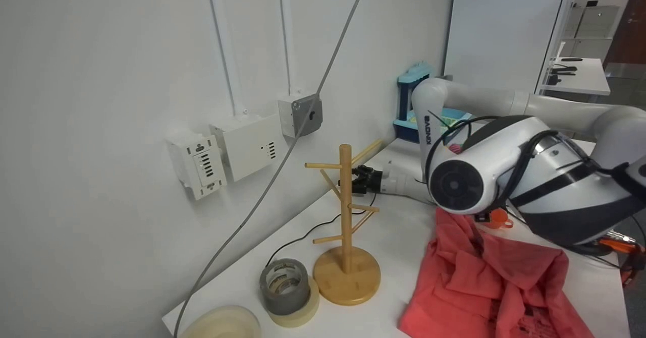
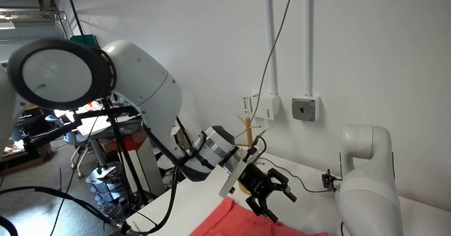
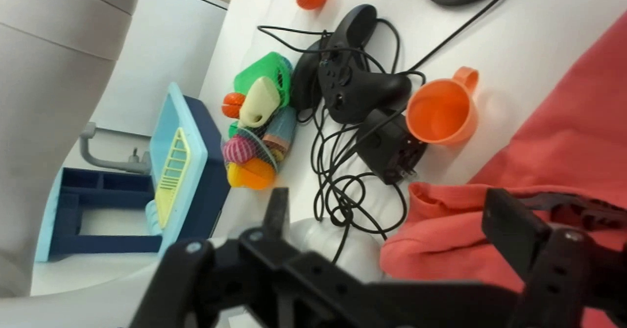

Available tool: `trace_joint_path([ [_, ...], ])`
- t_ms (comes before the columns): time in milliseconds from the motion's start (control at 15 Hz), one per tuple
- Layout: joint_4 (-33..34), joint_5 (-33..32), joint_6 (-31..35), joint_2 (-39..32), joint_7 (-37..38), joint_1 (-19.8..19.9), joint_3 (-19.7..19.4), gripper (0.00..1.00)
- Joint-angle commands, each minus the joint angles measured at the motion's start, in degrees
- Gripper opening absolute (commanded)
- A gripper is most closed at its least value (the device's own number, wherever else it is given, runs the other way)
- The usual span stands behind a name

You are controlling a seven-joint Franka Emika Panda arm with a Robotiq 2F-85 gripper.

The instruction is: Unfold the orange piece of clothing

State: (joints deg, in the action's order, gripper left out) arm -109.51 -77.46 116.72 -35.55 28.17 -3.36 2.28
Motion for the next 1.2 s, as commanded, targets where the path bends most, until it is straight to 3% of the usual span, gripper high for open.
trace_joint_path([
  [0,-4.26,10.57,4.97,6.85,-7.39,3.35,2.54,1.00],
  [600,-9.04,41.56,15.08,6.74,-9.11,1.55,2.82,1.00],
  [933,-13.22,57.28,28.87,4.28,-10.27,0.96,2.08,1.00],
  [1133,-15.54,62.97,38.00,2.60,-10.20,-0.30,1.09,1.00],
])
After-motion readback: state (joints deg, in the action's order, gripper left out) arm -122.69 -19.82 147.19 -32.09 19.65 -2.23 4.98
